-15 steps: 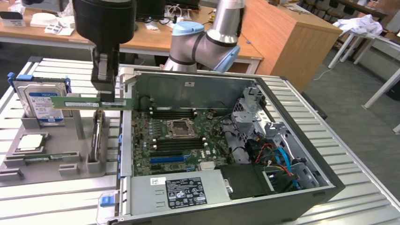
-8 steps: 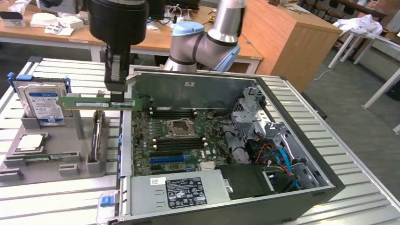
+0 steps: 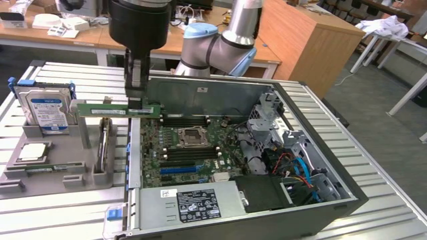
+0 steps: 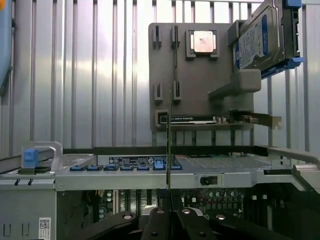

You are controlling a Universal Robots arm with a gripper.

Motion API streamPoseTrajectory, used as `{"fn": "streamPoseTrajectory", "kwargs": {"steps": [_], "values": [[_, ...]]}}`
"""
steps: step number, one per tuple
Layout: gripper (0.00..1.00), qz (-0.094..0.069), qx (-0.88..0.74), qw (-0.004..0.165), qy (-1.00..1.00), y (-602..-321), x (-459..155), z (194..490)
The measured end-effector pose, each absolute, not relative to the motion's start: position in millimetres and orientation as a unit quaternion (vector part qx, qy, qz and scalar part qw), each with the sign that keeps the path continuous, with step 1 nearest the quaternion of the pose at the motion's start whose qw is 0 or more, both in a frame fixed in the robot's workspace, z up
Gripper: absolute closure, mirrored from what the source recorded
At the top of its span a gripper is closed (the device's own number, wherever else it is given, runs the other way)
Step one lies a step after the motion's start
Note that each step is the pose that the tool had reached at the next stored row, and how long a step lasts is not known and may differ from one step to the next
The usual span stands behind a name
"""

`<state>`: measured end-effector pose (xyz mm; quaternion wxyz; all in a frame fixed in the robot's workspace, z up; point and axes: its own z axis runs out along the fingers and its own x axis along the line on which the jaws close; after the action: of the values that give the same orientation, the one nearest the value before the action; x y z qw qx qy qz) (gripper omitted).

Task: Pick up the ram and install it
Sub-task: 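Pick up the ram and move it above insertion slot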

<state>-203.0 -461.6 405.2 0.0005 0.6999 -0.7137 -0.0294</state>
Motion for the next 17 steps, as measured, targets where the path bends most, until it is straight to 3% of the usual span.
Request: {"fn": "streamPoseTrajectory", "kwargs": {"steps": [17], "values": [[0.89, -0.029, 0.700, 0.001, -0.714, -462, -166, 405]]}}
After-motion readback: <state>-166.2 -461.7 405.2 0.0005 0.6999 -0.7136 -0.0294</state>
